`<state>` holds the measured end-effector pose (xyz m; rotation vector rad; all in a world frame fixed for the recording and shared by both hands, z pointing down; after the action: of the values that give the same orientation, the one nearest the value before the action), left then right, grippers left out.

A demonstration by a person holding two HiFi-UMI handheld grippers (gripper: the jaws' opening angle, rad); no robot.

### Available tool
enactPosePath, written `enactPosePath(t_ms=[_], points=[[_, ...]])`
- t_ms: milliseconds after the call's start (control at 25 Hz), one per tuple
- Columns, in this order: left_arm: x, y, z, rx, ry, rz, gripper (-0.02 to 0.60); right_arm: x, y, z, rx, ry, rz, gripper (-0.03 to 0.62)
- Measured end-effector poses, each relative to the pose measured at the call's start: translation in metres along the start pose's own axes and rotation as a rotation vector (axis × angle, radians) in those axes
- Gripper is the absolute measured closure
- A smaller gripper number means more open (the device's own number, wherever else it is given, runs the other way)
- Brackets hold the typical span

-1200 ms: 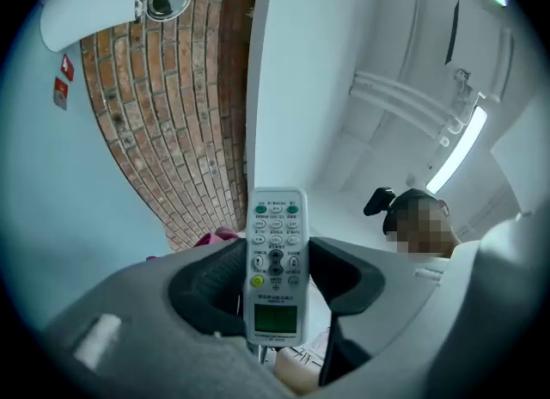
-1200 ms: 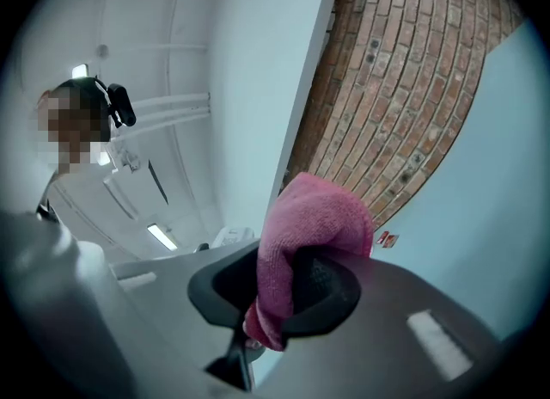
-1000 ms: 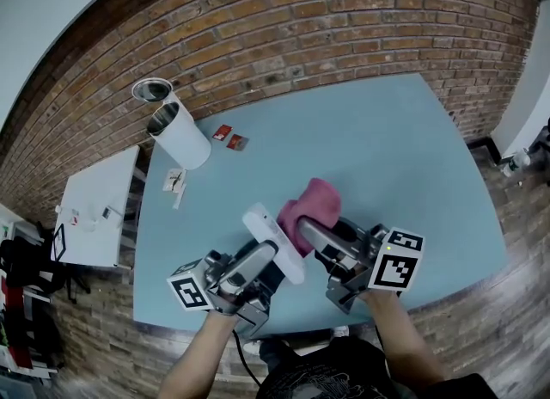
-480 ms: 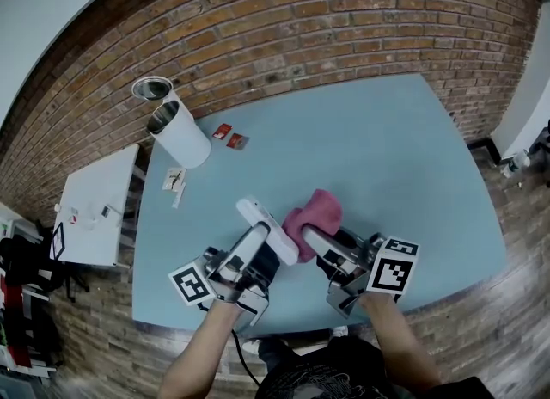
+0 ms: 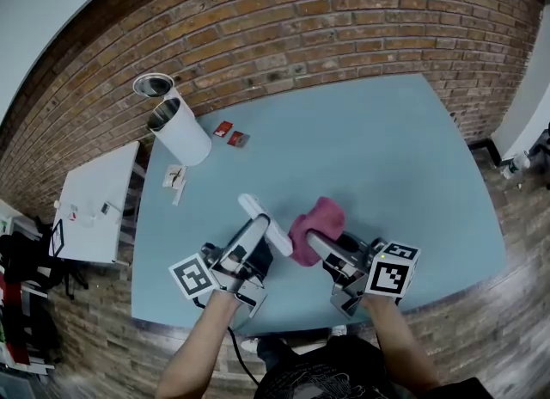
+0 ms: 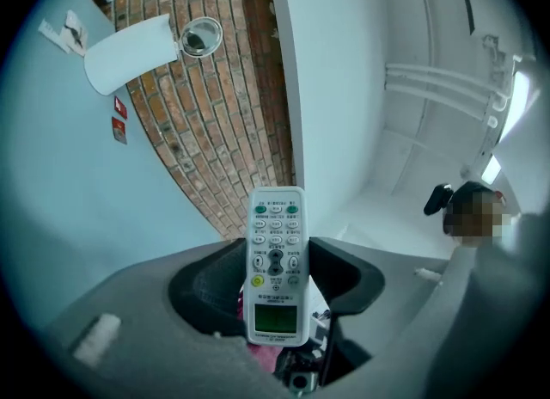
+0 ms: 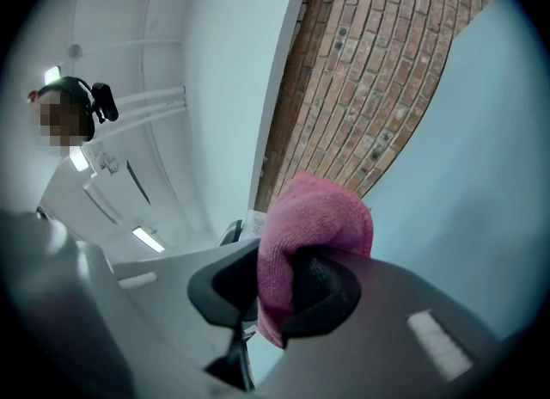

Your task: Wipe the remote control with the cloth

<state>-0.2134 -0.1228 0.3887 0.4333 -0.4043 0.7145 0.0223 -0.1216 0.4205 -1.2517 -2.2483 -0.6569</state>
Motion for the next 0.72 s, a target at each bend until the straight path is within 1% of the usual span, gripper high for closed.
enactPosePath(t_ms=[40, 160, 240, 360, 480, 600, 720], points=[[0.002, 0.001, 0.003, -0.04, -0.039, 0.052, 0.364, 0.001, 0.002, -0.002, 0.016, 0.01, 0.006, 0.534], [0.011, 0.007, 0.015, -0.184, -0.192, 0.238, 0.364, 0.001, 0.01, -0.01, 0.065, 0.043, 0.022, 0.534], [0.022, 0.008, 0.022, -0.237, -0.25, 0.345, 0.364, -0.003, 0.016, -0.016, 0.099, 0.064, 0.027, 0.534], [0.039, 0.008, 0.032, -0.289, -0.338, 0.513, 0.364, -0.011, 0.024, -0.02, 0.133, 0.084, 0.014, 0.534], [0.056, 0.005, 0.036, -0.338, -0.479, 0.733, 0.364, -0.017, 0.029, -0.022, 0.153, 0.098, 0.002, 0.534], [0.077, 0.001, 0.037, -0.364, -0.63, 0.972, 0.364, -0.018, 0.031, -0.022, 0.165, 0.107, 0.002, 0.534], [0.094, -0.001, 0.041, -0.382, -0.745, 1.164, 0.364, -0.017, 0.032, -0.024, 0.172, 0.111, 0.014, 0.534]])
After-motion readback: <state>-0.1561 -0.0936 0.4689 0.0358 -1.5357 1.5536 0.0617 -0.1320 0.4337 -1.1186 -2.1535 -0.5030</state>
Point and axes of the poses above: the fingertips, and each gripper's own axes: y backward along the fingers, z to its left, x out of its underside, the point moved 10 cm from there along y, backward along the fingers, and after that the axes turned 1 degree about -x, right-handed, at the moved point
